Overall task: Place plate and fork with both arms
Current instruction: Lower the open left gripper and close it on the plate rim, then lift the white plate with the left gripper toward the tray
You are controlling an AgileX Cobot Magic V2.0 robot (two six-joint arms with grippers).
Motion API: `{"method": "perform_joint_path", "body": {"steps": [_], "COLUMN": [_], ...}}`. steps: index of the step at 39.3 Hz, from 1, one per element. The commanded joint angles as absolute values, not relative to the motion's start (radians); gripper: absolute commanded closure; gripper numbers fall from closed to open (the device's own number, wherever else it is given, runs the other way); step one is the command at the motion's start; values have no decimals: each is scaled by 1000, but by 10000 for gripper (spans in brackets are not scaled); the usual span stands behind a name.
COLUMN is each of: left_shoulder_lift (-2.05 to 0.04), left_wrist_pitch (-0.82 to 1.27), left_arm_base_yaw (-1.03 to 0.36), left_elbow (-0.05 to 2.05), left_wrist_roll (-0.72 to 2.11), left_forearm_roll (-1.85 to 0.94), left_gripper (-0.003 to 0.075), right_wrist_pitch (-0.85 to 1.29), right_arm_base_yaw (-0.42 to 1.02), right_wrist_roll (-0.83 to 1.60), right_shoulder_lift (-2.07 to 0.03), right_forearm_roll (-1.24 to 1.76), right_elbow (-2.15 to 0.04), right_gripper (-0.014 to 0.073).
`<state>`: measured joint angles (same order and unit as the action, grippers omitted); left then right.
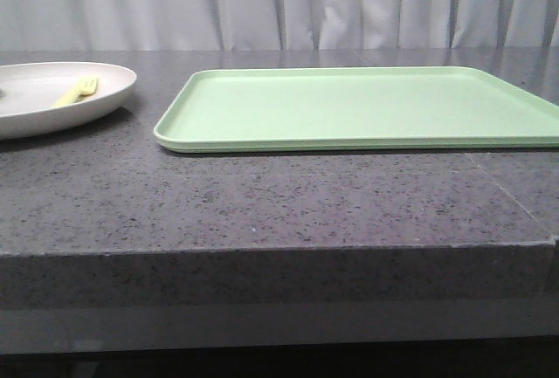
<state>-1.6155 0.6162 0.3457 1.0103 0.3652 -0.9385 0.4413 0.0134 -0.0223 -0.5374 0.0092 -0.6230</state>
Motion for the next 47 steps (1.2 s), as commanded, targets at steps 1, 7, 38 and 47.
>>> {"method": "perform_joint_path", "body": {"steps": [1, 7, 38, 47], "left_shoulder_lift": [-1584, -1584, -1448, -1450], "left_wrist_pitch": [609, 614, 571, 418], "left_arm_base_yaw": [343, 343, 180, -76], "left_elbow": [1036, 1036, 1053, 1116], "left_wrist_roll": [370, 370, 247, -37], "left_forearm_roll": [-972, -972, -964, -723], "left_gripper": [735, 738, 738, 738], "right_wrist_pitch": [367, 367, 365, 365], "right_arm_base_yaw": [14, 14, 14, 14], "right_wrist_roll": [-20, -20, -20, -20], "right_shoulder_lift": [-547, -547, -547, -547], "right_forearm_roll": [0, 0, 0, 0], "right_elbow": [-658, -658, -658, -658], "right_gripper": [32, 32, 32, 32]}}
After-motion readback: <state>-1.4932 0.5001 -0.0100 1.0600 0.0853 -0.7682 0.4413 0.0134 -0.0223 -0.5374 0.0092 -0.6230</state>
